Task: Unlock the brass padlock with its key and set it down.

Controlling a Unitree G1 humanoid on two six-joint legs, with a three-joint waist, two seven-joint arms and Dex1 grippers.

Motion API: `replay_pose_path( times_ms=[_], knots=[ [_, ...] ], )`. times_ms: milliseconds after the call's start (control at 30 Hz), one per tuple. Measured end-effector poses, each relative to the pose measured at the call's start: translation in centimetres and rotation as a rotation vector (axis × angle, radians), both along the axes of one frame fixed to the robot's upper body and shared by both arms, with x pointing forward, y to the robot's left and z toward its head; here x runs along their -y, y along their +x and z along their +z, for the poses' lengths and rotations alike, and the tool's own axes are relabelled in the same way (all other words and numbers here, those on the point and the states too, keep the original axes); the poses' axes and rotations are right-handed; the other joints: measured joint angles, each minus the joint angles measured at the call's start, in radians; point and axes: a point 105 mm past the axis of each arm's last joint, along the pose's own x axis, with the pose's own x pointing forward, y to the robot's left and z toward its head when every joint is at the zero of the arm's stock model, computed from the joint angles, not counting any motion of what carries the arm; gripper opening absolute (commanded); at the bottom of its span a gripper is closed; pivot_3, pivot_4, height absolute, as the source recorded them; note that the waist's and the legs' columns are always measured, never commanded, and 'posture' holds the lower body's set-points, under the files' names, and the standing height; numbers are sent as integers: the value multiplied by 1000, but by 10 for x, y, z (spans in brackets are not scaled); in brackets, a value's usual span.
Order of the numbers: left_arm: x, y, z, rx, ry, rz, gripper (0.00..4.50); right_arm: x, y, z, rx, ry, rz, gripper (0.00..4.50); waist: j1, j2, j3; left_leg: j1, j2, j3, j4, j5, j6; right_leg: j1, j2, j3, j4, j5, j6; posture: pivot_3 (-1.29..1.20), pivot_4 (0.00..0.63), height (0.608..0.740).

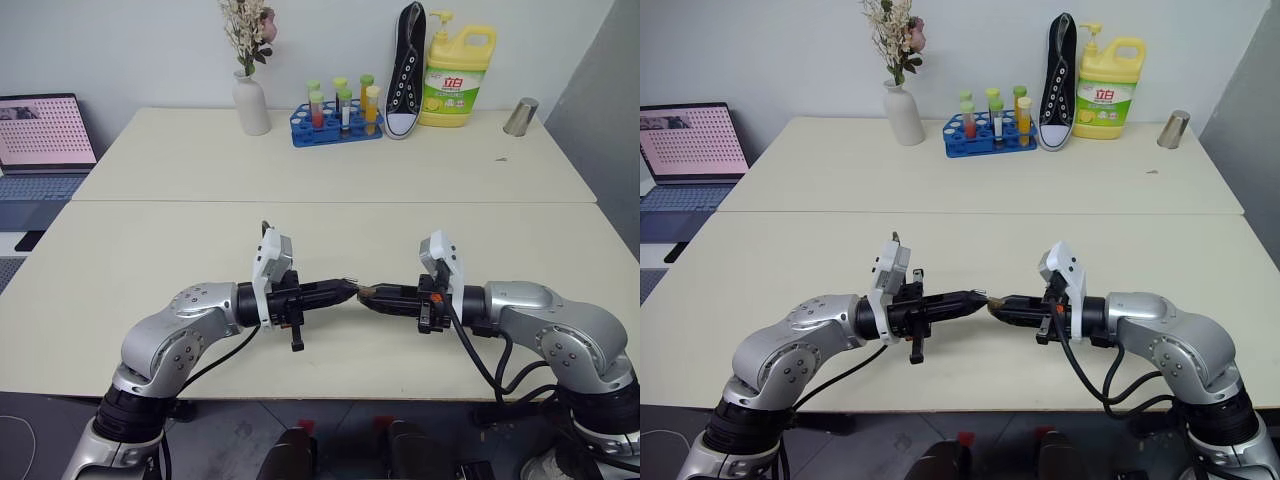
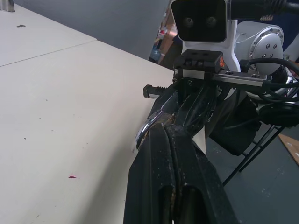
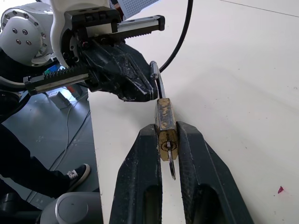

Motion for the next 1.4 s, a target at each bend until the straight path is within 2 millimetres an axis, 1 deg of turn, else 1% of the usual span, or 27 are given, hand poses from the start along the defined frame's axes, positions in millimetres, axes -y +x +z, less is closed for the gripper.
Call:
replay_pose_path(
  times_ms=[100, 200, 267, 367, 400, 467, 500, 567, 633, 700, 800, 933, 1000, 1100, 1167, 1233, 1267, 1300, 1400],
  knots=[
    [0, 1, 0, 14, 9, 9, 0, 0, 0, -1, -2, 0, 1, 129, 0, 0, 0, 0, 0, 0, 0, 0, 0, 0, 0, 0, 0, 0, 0, 0, 150, 740],
    [-7, 5, -2, 88, 84, 33, 0, 2, 1, -2, -5, -8, -8, 129, 0, 0, 0, 0, 0, 0, 0, 0, 0, 0, 0, 0, 0, 0, 0, 0, 150, 740],
    [-13, 6, -3, 185, 148, 50, 0, 2, 2, -3, -7, -10, -15, 129, 0, 0, 0, 0, 0, 0, 0, 0, 0, 0, 0, 0, 0, 0, 0, 0, 150, 740],
    [-23, 4, -9, 341, 258, 45, 0, 2, 1, -3, -14, -4, -11, 129, 0, 1, 0, 0, 0, 1, -1, 0, 0, 0, 0, 1, -1, 0, 0, 0, 150, 740],
    [-28, 0, -12, 433, 305, 24, 0, 1, 2, -3, -23, 4, -9, 129, 0, 1, 0, 0, 0, 1, -1, 0, 0, 0, 0, 1, -2, 0, 0, 0, 150, 740],
    [-40, -5, -25, 568, 401, -18, 387, 3, 4, -6, -46, 3, -20, 129, 1, 1, 1, 0, 1, 2, -2, 0, 0, 0, 0, 1, -2, 0, -1, 0, 150, 740],
    [-48, -7, -34, 617, 450, -35, 628, 4, 6, -8, -63, -1, -27, 129, 2, 2, 1, 0, 1, 2, -2, 0, 0, 0, -1, 1, -3, 0, -1, 0, 150, 740],
    [-56, -8, -46, 642, 483, -46, 1149, 5, 8, -11, -84, -3, -34, 129, 4, 2, 1, -1, 2, 1, -2, 0, 0, 0, -1, 1, -3, 0, -1, 0, 150, 740],
    [-58, -8, -49, 665, 481, -49, 1745, 4, 12, -13, -110, -1, -35, 129, 3, 2, 1, -1, 2, 1, -2, 0, 0, 0, -2, 1, -3, 0, -1, 0, 150, 740],
    [-56, -9, -48, 705, 461, -52, 2341, -3, 14, -16, -144, 4, -23, 129, 3, 2, 1, -1, 2, 1, -2, 0, 0, 0, -2, 0, -3, 0, -1, 0, 150, 740],
    [-58, -10, -50, 735, 462, -46, 3269, -14, 20, -26, -207, 3, -13, 129, 1, 2, 1, -1, 2, 1, -2, 0, 0, -1, -2, 0, -2, 0, -1, 0, 150, 740],
    [-59, -9, -53, 726, 454, -16, 4475, -25, 31, -40, -288, -18, -33, 129, -1, 2, 1, 0, 1, 1, -2, 0, 0, -1, -1, 0, -1, 0, -1, 0, 150, 740],
    [-62, -12, -57, 732, 475, -26, 4493, -29, 38, -46, -315, -38, -49, 129, -3, 2, 1, 0, 0, 1, -2, 0, 0, -1, -1, 0, -1, 0, -1, 0, 150, 740],
    [-66, -15, -64, 729, 501, -39, 4493, -29, 46, -57, -338, -83, -76, 129, -2, 2, 1, 0, 1, 1, -3, 0, 0, -1, -1, 0, -1, 0, -1, 0, 150, 740],
    [-66, -16, -64, 734, 503, -41, 4493, -30, 52, -63, -337, -116, -91, 129, -2, 2, 1, 0, 0, 1, -3, 0, 0, -1, -1, 0, -1, 0, -1, 0, 150, 740],
    [-65, -15, -64, 735, 495, -29, 4500, -30, 57, -68, -302, -168, -95, 917, -3, 3, 2, 0, 0, 1, -3, 0, 0, -2, -1, 0, -1, 0, -1, 0, 150, 740],
    [-64, -15, -64, 734, 494, -28, 4500, -27, 58, -70, -277, -197, -98, 1153, -3, 3, 2, 0, 0, 1, -3, 0, 0, -2, -1, 0, -1, 0, -1, 0, 150, 740],
    [-64, -14, -64, 730, 494, -26, 4500, -23, 61, -72, -235, -239, -95, 1559, -2, 3, 2, 0, 0, 1, -3, 0, 0, -2, -1, 0, -1, 0, -1, 0, 150, 740],
    [-64, -10, -65, 685, 487, 5, 4500, -15, 63, -68, -129, -300, -51, 2612, -1, 3, 2, 0, 0, 0, -2, 0, 0, -1, -1, 0, -1, 0, -1, 0, 150, 740]
  ],
)
